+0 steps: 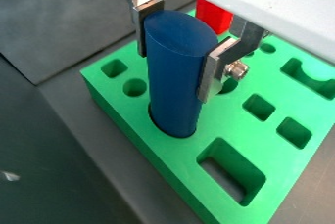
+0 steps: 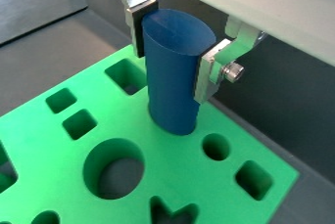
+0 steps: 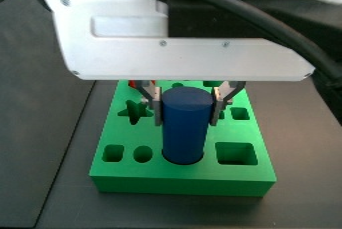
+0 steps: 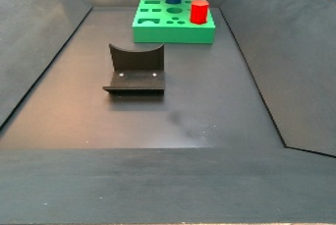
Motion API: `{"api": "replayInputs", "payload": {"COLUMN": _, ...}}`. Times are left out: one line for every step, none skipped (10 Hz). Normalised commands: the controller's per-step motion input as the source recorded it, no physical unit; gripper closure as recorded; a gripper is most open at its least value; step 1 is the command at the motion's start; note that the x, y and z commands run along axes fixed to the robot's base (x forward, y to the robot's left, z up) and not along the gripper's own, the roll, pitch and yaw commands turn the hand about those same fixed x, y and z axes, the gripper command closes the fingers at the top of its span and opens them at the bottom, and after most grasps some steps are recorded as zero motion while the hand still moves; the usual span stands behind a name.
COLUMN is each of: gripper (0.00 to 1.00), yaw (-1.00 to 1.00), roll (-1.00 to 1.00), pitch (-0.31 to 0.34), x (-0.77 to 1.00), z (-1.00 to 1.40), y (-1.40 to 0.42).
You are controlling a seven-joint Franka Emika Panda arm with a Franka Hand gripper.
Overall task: Pick up the oval object. Move up. Place the oval object on the fixture. Regrasp the oval object. Move to above the board. Insert the oval object.
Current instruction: Insert the oval object.
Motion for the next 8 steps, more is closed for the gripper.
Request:
{"api": "replayInputs", "payload": {"gripper": 1.00, "yaw": 0.23, "roll": 0.00, "pitch": 0.000, "x": 0.08, "z": -0.86, "y": 0.28}}
{"api": "replayInputs", "payload": {"gripper": 1.00, "yaw": 0.20, "roll": 0.00, "pitch": 0.000, "x": 0.07, "z": -0.91, "y": 0.07}}
{"api": "replayInputs", "payload": {"gripper": 1.00, "yaw": 0.14, "roll": 0.10, "pitch": 0.000, "x": 0.00, "z": -1.00, "y": 0.00}}
{"api": "replayInputs", "payload": {"gripper": 1.00, "yaw": 0.13, "roll": 0.13, "pitch": 0.000, "x": 0.00, "z": -1.00, "y": 0.00}}
{"api": "replayInputs", "payload": {"gripper": 1.00, "yaw": 0.00, "roll": -0.04, "pitch": -0.066, "x": 0.00, "z": 0.00, "y": 0.04}}
{"api": "replayInputs", "payload": {"gripper": 1.00, "yaw": 0.00, "roll": 0.03, "pitch": 0.026, "x": 0.01, "z": 0.00, "y": 0.00}}
{"api": "replayInputs", "payload": {"gripper": 1.00, "yaw": 0.00, "roll": 0.01, "pitch": 0.000, "x": 0.00, "z": 0.00, "y": 0.00}}
{"api": "replayInputs", "payload": {"gripper": 1.00, "yaw": 0.00, "roll": 0.03, "pitch": 0.000, "x": 0.00, "z": 0.00, "y": 0.00}}
